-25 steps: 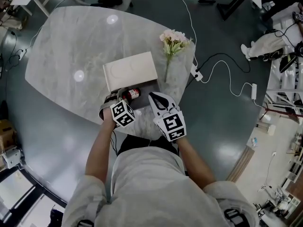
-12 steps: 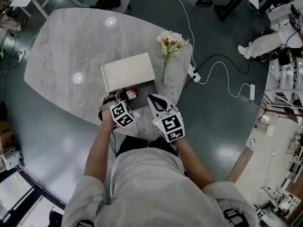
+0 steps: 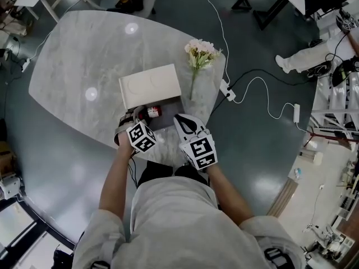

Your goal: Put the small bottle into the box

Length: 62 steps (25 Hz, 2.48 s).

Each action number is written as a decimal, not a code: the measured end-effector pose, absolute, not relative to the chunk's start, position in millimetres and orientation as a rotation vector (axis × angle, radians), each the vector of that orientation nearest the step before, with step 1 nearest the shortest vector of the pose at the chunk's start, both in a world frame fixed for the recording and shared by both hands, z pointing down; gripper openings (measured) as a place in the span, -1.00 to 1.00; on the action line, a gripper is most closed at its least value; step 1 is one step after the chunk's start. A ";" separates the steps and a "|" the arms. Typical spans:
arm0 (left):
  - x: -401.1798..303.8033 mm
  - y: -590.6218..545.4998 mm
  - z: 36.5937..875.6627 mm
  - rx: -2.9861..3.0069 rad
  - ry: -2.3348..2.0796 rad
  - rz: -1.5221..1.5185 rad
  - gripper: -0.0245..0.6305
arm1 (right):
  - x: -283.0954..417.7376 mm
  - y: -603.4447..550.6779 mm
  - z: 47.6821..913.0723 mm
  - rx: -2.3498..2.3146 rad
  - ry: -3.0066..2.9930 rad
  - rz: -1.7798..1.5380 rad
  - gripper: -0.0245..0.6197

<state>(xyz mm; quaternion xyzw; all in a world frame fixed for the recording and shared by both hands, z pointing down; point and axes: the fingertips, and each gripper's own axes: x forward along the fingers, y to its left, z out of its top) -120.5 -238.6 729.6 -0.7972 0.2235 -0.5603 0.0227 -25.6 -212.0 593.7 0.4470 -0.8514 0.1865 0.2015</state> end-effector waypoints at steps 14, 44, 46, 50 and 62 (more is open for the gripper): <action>-132.7 -187.5 672.6 -2.636 1.104 -1.556 -0.28 | -38.8 -189.1 580.5 1.182 -2.437 0.446 -0.84; -137.6 -121.4 459.2 -2.711 1.971 -0.319 -0.85 | -33.6 -129.3 450.5 1.310 -2.635 0.141 -0.84; -136.5 -121.1 442.0 -2.693 1.957 -0.276 -0.85 | -33.6 -128.5 429.8 1.336 -2.661 0.093 -0.85; -140.2 -116.7 412.7 -2.653 1.972 -0.189 -0.85 | -30.8 -125.3 385.9 1.384 -2.713 -0.028 -0.85; -135.8 -97.5 329.6 -2.554 1.916 0.033 -0.85 | -7.6 -107.2 294.6 1.517 -2.794 -0.314 -0.85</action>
